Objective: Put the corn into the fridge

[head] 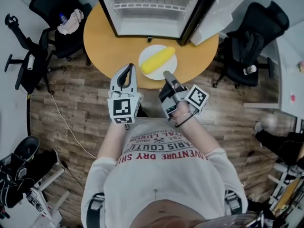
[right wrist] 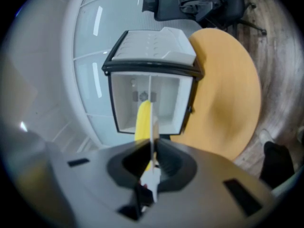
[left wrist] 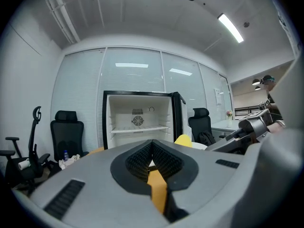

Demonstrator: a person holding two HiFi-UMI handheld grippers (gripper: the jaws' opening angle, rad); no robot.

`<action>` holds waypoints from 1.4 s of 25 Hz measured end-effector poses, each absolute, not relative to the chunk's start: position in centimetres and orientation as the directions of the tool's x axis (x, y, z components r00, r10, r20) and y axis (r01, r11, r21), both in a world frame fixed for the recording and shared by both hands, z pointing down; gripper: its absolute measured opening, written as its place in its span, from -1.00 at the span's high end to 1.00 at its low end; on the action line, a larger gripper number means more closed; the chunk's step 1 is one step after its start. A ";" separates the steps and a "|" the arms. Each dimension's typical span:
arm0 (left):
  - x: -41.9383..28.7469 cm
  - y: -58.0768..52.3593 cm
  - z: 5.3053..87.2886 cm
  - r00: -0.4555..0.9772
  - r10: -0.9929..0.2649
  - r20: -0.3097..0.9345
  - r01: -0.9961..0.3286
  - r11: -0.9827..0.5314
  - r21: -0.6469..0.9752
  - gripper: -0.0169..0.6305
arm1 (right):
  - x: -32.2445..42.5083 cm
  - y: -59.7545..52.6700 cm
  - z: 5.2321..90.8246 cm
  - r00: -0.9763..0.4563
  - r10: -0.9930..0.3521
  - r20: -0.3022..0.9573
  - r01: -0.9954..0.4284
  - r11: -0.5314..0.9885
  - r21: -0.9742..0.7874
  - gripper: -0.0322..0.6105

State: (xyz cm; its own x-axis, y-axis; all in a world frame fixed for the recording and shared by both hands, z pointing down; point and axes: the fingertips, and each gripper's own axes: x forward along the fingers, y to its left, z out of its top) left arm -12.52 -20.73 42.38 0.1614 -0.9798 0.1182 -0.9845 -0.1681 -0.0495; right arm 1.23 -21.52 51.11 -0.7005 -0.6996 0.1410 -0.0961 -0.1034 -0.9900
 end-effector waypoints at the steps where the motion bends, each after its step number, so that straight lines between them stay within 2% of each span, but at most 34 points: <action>1: -12.8 -21.9 42.2 0.176 -0.978 0.116 -0.982 -0.182 -0.050 0.86 | 1.0 -22.6 50.9 -0.691 -0.709 0.138 -0.094 -0.101 -0.990 0.75; 15: -18.5 -35.2 40.5 0.301 -0.949 0.093 -0.951 -0.307 -0.048 0.86 | -2.8 -35.3 48.0 -0.550 -0.829 0.099 -0.066 -0.075 -0.995 0.75; 35: -22.5 -42.4 42.1 0.386 -0.916 0.105 -0.920 -0.391 -0.028 0.86 | -5.5 -44.6 47.7 -0.436 -0.893 0.111 -0.058 -0.094 -0.994 0.75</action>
State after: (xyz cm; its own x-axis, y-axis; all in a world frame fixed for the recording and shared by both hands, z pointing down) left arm -22.53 -42.38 42.12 0.3863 -0.9164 0.1046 -0.9200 -0.3910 -0.0277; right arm -5.46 -44.64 47.70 -0.4356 -0.8933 0.1105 -0.0585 -0.0945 -0.9938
